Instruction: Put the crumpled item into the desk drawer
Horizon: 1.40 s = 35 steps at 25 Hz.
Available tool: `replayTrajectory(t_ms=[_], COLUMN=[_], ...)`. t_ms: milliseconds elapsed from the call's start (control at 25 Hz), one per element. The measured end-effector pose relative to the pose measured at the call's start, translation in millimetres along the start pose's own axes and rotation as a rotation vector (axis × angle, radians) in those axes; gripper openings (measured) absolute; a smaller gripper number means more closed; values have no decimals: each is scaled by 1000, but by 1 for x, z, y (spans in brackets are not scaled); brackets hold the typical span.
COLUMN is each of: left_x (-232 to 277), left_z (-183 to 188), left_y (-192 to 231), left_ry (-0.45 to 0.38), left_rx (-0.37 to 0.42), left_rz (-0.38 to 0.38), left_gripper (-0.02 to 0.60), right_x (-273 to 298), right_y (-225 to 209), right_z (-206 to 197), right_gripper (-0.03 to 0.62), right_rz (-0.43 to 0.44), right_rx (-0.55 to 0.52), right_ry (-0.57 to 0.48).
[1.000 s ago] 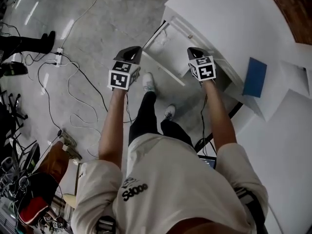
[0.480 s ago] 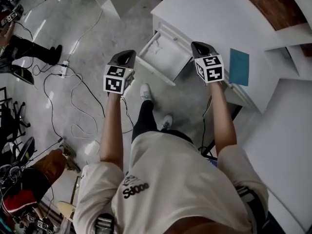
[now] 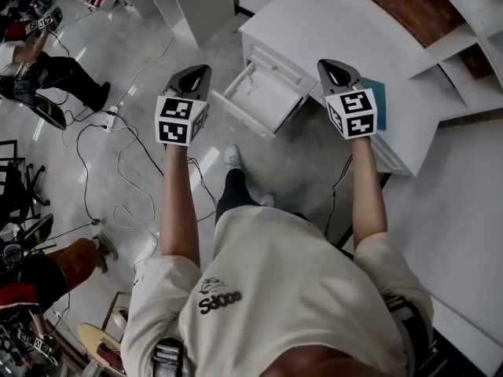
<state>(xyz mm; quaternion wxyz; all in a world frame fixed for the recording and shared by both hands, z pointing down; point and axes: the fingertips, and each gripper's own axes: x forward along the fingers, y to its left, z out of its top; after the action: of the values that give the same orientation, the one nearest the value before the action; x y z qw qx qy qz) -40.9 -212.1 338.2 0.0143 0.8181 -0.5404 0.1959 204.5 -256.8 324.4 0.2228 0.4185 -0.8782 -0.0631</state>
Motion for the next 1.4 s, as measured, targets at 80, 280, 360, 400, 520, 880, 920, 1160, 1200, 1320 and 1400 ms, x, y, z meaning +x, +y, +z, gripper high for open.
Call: replayTrajectory(t_ms=[80, 280, 360, 400, 520, 880, 920, 1160, 1200, 1320, 1400], left_x=[-17, -56, -73, -81, -102, -146, -150, -168, -170, -177, -181], left_z=[16, 47, 51, 53, 62, 78, 79, 95, 96, 98, 101], left_y=[-6, -33, -42, -45, -54, -91, -95, -111, -113, -117, -119], left_ry=[-35, -99, -108, -114, -143, -201, -205, -255, -257, -255, -265], left_rx=[17, 83, 102, 107, 106, 127, 133, 162, 164, 169, 174], left_rz=[19, 32, 40, 45, 59, 57, 54, 63, 62, 58, 57], left_gripper=[17, 17, 17, 18, 17, 17, 17, 17, 17, 17, 17], right_x=[-20, -68, -86, -94, -116, -174, -179, -197, -198, -204, -206], right_y=[0, 5, 11, 14, 20, 49, 53, 66, 68, 70, 71], right_z=[10, 32, 36, 37, 43, 73, 75, 83, 84, 88, 90], right_gripper=[6, 6, 6, 6, 6, 6, 6, 6, 6, 6, 6], right_rz=[-9, -35, -38, -38, -47, -43, -38, -20, -17, -11, -11], right_rx=[-17, -65, -89, -98, -113, -150, -150, -166, -169, -173, -172], right_ry=[-28, -79, -82, -85, -109, -180, -188, -220, -222, -230, -236])
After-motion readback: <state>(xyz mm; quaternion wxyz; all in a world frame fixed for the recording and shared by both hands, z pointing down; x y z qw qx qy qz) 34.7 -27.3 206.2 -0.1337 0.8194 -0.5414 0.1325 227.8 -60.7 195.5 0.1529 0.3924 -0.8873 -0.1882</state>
